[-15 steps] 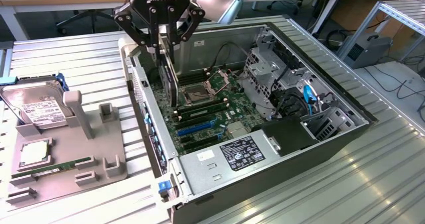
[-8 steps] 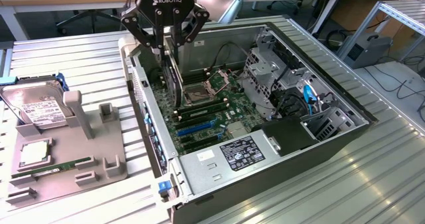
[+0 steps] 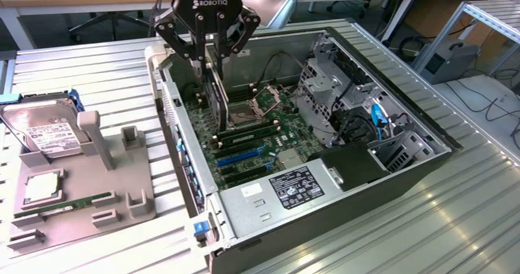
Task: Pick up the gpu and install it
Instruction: 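Pick up the gpu and move the gpu toward the slot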
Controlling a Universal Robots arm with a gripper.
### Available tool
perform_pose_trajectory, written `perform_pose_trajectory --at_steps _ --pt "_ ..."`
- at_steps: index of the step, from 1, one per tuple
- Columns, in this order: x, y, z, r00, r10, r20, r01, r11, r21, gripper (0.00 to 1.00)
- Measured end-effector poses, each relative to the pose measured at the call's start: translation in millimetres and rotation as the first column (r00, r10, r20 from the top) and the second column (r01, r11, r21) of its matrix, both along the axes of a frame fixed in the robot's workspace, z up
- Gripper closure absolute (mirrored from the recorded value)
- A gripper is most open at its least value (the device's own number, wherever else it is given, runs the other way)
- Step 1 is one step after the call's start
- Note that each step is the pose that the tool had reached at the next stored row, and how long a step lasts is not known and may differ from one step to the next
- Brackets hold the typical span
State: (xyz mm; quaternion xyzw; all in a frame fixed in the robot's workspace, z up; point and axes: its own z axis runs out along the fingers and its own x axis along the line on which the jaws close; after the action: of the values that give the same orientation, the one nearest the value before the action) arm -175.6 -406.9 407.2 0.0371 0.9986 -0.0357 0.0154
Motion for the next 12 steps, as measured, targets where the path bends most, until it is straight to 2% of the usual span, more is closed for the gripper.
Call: perform_pose_trajectory --at_steps 12 --pt "9.7 0.0 -5.6 1.0000 0.000 -0.0001 0.000 1.0000 -0.0026 0.73"
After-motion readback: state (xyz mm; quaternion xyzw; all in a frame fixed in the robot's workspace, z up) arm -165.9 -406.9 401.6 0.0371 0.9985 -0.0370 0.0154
